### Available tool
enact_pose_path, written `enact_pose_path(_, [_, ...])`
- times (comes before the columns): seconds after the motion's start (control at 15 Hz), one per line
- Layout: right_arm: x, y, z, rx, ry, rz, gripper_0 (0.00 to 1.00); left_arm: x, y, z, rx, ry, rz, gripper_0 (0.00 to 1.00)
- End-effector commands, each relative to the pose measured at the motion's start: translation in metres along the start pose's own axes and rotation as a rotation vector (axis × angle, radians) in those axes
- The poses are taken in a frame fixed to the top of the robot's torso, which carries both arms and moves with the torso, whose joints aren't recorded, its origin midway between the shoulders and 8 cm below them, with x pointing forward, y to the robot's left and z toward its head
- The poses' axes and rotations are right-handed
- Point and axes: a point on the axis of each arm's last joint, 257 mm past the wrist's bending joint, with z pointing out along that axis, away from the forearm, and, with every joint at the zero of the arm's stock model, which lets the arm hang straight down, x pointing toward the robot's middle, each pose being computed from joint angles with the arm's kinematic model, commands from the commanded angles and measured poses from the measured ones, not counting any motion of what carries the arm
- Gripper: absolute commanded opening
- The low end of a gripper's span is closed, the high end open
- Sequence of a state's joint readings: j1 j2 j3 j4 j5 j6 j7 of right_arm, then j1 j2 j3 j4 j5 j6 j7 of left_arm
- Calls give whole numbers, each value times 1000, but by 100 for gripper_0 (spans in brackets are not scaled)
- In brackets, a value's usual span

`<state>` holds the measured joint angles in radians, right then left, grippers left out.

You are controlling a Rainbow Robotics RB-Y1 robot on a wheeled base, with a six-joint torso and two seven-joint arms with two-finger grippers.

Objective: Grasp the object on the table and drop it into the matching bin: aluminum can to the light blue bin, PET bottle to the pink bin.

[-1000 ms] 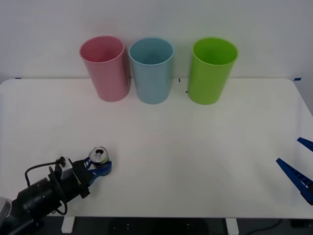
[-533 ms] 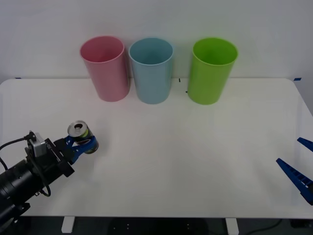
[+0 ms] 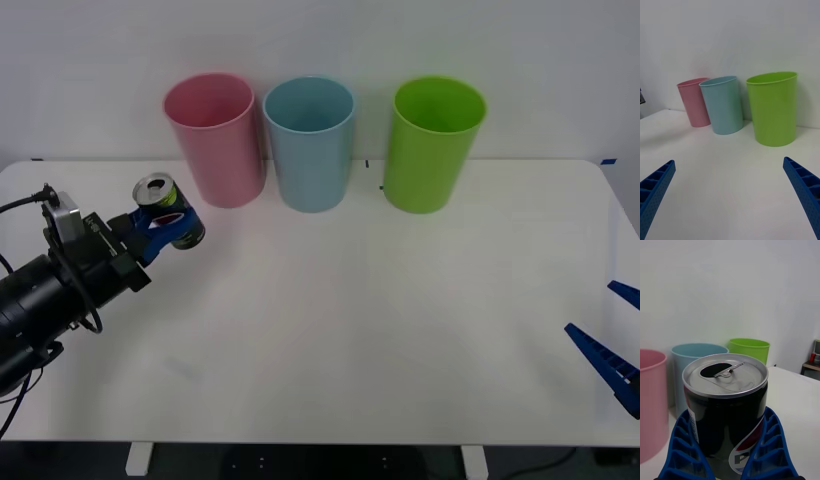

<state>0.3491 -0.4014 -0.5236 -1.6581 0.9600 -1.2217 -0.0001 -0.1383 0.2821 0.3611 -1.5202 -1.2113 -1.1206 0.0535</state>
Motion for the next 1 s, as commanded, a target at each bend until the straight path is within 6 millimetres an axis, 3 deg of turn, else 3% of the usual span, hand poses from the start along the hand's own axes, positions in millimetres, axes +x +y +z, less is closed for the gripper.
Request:
enact_pose_path(0.07, [0,0,0,0,0,0,100,-23,7,24,20,-11,-17,0])
enact_pose_path(0.73, [0,0,0,0,0,0,100,-91,20,127,14,-9,-50,0])
enact_pose_path(1.0, [0,0,0,0,0,0,100,-98,34,171,16,38,-66,0])
